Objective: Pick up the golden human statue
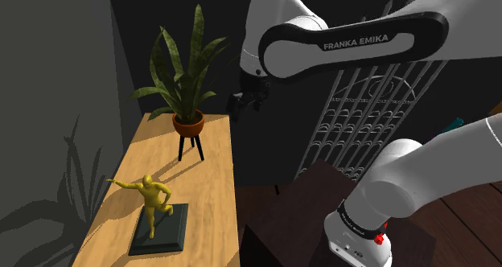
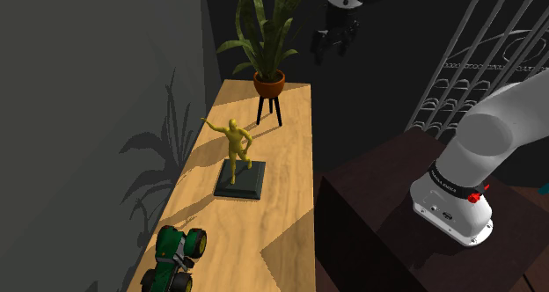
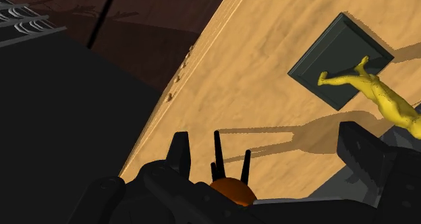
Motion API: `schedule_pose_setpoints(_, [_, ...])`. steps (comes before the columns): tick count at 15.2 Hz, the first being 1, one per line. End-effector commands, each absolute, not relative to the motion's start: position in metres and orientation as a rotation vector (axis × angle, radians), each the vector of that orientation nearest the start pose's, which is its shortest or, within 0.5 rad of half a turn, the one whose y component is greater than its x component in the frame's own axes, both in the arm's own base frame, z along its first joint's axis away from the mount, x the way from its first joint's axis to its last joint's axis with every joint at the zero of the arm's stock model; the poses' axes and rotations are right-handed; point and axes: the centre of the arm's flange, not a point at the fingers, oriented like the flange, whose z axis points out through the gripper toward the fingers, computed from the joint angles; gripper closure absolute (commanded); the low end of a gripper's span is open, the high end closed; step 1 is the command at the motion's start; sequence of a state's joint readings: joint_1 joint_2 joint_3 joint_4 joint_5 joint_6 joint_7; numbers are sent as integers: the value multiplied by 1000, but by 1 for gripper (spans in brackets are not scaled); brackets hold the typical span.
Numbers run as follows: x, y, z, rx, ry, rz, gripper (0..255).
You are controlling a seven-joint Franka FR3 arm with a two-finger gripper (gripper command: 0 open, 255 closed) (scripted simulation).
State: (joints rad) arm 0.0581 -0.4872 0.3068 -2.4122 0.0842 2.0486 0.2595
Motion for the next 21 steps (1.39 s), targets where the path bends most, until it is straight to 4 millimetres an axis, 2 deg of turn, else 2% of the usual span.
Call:
schedule_pose_setpoints(1, [393,183,475,-3159,-64,-193,0])
schedule_pose_setpoints(21, [483,385,344,-3105,-20,-200,0])
